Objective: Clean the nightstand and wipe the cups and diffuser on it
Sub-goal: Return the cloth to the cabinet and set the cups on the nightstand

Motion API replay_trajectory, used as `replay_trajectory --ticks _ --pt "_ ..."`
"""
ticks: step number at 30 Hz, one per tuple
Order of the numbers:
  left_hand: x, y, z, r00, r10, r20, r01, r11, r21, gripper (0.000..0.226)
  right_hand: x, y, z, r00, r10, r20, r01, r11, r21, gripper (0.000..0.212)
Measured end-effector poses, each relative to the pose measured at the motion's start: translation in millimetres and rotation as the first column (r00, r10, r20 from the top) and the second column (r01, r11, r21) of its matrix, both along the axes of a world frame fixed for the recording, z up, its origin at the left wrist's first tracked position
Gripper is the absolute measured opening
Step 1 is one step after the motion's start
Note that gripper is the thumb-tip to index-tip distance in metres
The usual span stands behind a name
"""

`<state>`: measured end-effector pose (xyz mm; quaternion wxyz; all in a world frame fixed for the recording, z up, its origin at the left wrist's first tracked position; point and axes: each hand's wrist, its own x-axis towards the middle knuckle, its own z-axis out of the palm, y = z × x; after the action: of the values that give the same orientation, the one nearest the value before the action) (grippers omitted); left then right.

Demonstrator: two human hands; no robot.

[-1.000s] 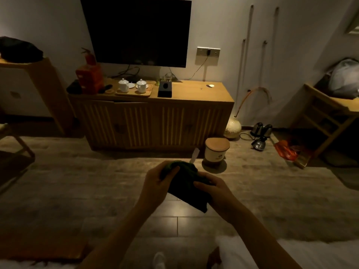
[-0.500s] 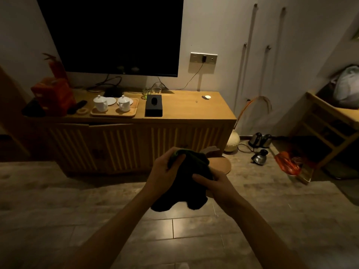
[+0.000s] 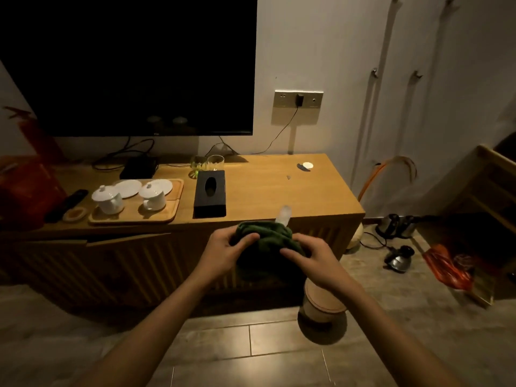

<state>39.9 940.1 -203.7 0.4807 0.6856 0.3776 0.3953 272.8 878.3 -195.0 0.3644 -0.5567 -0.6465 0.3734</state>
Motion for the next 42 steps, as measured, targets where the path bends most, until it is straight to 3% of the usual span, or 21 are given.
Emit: replay_trajectory --ticks 6,10,12,21,25,29,33,36,42 --pt "33.5 149.3 -1.9 0.98 -0.067 -0.19 0.064 0.998 -0.02 0.007 48.1 147.5 1.8 0.966 -0.007 0.257 0.02 0.999 -0.049 0.01" --pt "61.1 243.5 -8.6 0.961 -0.076 -0.267 0.091 0.995 0.042 0.008 71.4 243.9 -3.1 0.94 -0.016 0.341 0.048 0.995 -0.085 0.014" --pt "72.6 294.0 -13.8 0.953 -0.073 -0.293 0.096 0.993 0.065 0.019 82.1 290.5 -6.5 0.934 -0.028 0.357 0.065 0.994 -0.092 0.013" --pt "113.2 468.6 -24.7 0.864 -0.058 -0.5 0.252 0.91 0.329 0.025 113.5 458.6 -34.3 0.84 -0.183 0.51 0.136 0.982 0.128 0.016" --pt "120.2 469.6 -77.5 0.837 -0.043 -0.545 0.241 0.924 0.297 0.043 126.1 474.4 -91.0 0.839 -0.189 0.511 0.164 0.982 0.094 0.018" --pt "116.1 424.4 -154.6 0.729 -0.174 -0.662 0.33 0.936 0.117 0.043 131.0 443.9 -166.5 0.861 -0.093 0.499 0.147 0.987 -0.069 0.037" --pt "113.1 378.6 -210.3 0.618 -0.278 -0.735 0.449 0.893 0.04 0.039 134.2 397.7 -226.1 0.874 0.074 0.48 0.024 0.981 -0.195 0.037" --pt "107.5 361.4 -234.8 0.544 -0.294 -0.786 0.544 0.837 0.064 0.032 138.9 373.3 -249.0 0.85 0.138 0.509 -0.028 0.976 -0.218 0.035" --pt "109.4 356.1 -239.8 0.533 -0.207 -0.821 0.569 0.806 0.166 0.04 144.6 365.7 -249.2 0.819 0.21 0.533 -0.135 0.975 -0.176 0.042"
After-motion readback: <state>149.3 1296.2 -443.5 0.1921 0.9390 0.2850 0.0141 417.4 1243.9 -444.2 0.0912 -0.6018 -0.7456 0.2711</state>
